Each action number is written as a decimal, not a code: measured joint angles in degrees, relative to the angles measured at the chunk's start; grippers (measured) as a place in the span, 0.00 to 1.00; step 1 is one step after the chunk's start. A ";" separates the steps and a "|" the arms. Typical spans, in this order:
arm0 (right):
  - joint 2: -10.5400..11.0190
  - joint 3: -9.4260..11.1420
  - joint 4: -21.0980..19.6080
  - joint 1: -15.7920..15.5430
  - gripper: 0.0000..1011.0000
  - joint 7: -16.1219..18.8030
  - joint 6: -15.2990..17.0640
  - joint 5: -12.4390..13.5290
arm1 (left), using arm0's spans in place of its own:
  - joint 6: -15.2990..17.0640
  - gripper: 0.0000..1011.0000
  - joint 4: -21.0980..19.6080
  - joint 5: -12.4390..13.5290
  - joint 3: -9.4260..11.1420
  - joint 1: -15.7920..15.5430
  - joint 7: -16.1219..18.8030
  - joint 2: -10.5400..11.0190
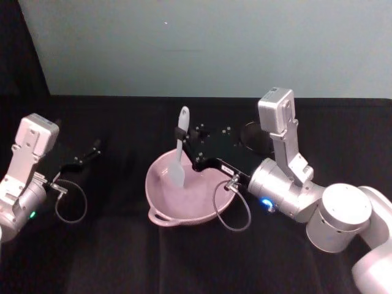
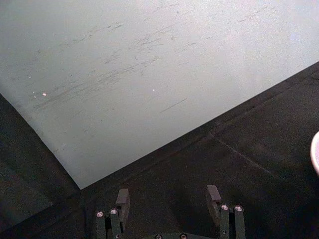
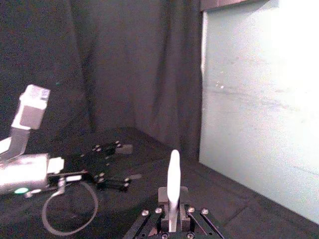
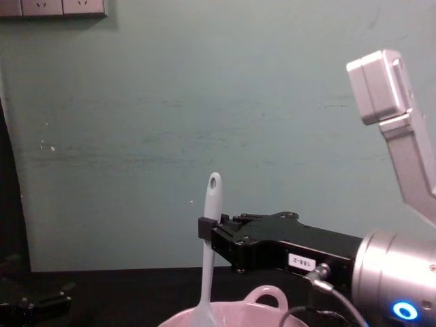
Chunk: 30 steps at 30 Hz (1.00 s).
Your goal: Use the one hand to pick up the spoon and stir the clear water in the bowl.
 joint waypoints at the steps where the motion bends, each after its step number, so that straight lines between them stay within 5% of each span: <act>1: -0.79 0.11 1.09 0.26 0.12 -0.41 -0.98 -0.54 | 0.00 1.00 0.00 0.00 0.00 0.00 0.00 0.00; 7: -2.71 0.54 4.72 1.33 0.12 -2.40 -3.58 -3.79 | 0.00 1.00 0.00 0.00 0.00 0.00 0.00 0.00; 15: -2.62 2.01 5.91 1.55 0.12 -3.68 -5.51 -6.94 | 0.00 1.00 0.00 0.00 0.00 0.00 0.00 0.00; 30: 2.14 4.26 -2.05 -3.46 0.12 2.12 -1.93 -3.34 | 0.00 1.00 0.00 0.00 0.00 0.00 0.00 0.00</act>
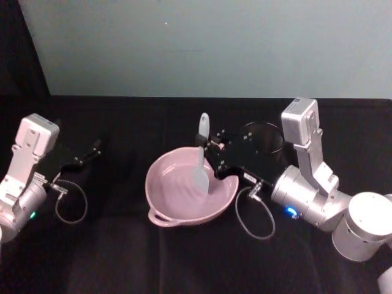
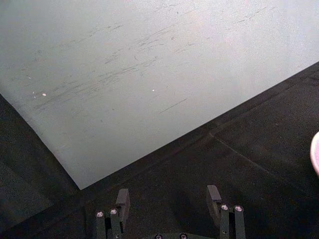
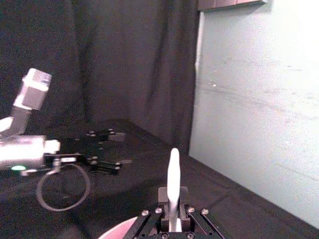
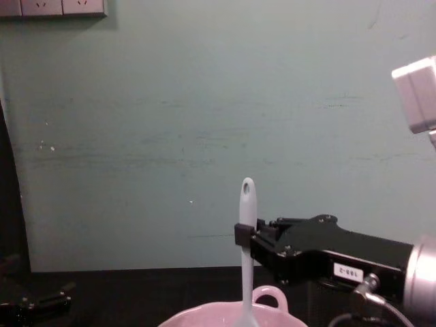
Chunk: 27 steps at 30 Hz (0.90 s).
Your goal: Use the one hand to pick up the spoon and stir the clear water in the bowl.
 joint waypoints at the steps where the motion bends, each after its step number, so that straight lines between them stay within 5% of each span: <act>1: 0.47 -0.01 -0.92 -0.60 0.12 0.56 0.49 0.67 | 0.00 1.00 0.00 0.00 0.00 0.00 0.00 0.00; 11: 1.32 -1.84 -3.13 -1.87 0.12 1.72 1.73 2.26 | 0.00 1.00 0.00 0.00 0.00 0.00 0.00 0.00; 27: -3.09 -4.58 1.21 0.99 0.12 -0.54 -0.95 -0.06 | 0.00 1.00 0.00 0.00 0.00 0.00 0.00 0.00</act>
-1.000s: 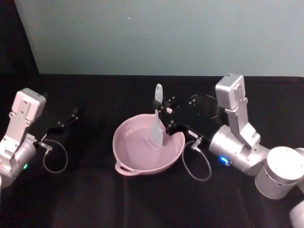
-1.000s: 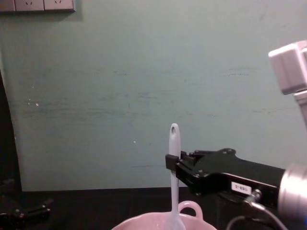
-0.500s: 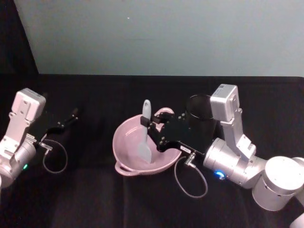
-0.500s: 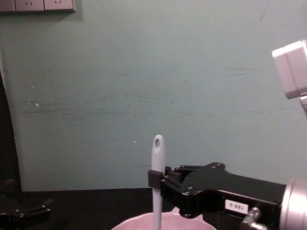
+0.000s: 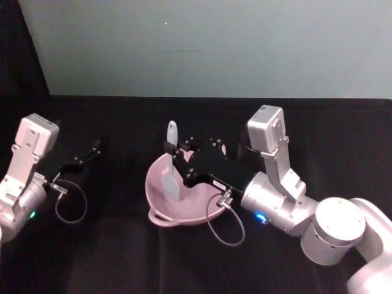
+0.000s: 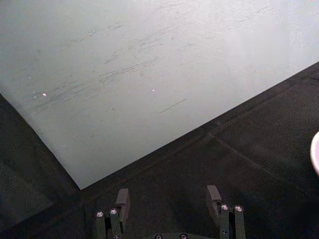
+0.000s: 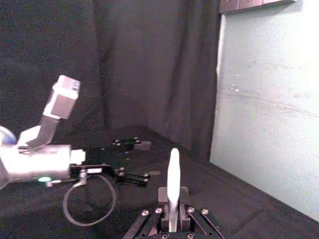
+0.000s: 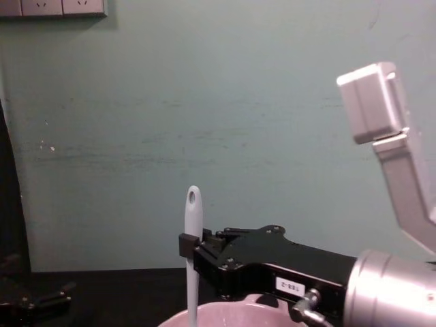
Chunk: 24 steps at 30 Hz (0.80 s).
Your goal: Use the one hand to pick up the spoon and stir the clear water in the bowl.
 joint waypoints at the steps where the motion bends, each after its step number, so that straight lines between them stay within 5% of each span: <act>1: -0.65 -0.03 0.96 0.42 0.12 -0.64 -0.46 -0.55 | 0.00 1.00 0.00 0.00 0.00 0.00 0.00 0.00; 13: -4.87 1.81 7.17 2.12 0.12 -6.46 -4.51 -5.42 | 0.00 1.00 0.00 0.00 0.00 0.00 0.00 0.00; 24: -3.60 4.36 5.89 0.81 0.12 -6.28 -4.77 -6.83 | 0.00 1.00 0.00 0.00 0.00 0.00 0.00 0.00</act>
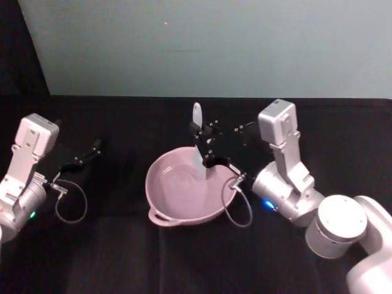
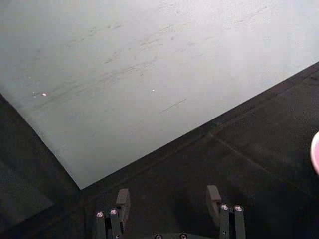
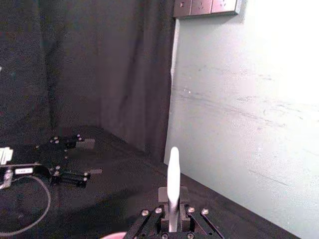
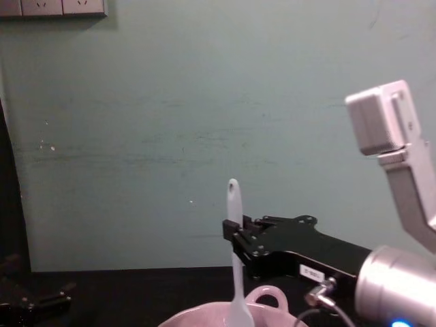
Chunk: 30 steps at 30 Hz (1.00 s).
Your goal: Use the one hand to pick up the spoon and stir the clear water in the bowl.
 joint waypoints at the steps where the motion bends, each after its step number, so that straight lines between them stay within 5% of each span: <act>1: 0.28 0.18 -0.35 -0.24 0.12 0.27 0.12 0.02 | 0.00 1.00 0.00 0.00 0.00 0.00 0.00 0.00; 17: 6.72 0.87 -11.28 -5.84 0.12 7.66 5.20 6.40 | 0.00 1.00 0.00 0.00 0.00 0.00 0.00 0.00; 30: 4.44 -2.54 -9.77 -4.28 0.12 6.98 5.78 7.46 | 0.00 1.00 0.00 0.00 0.00 0.00 0.00 0.00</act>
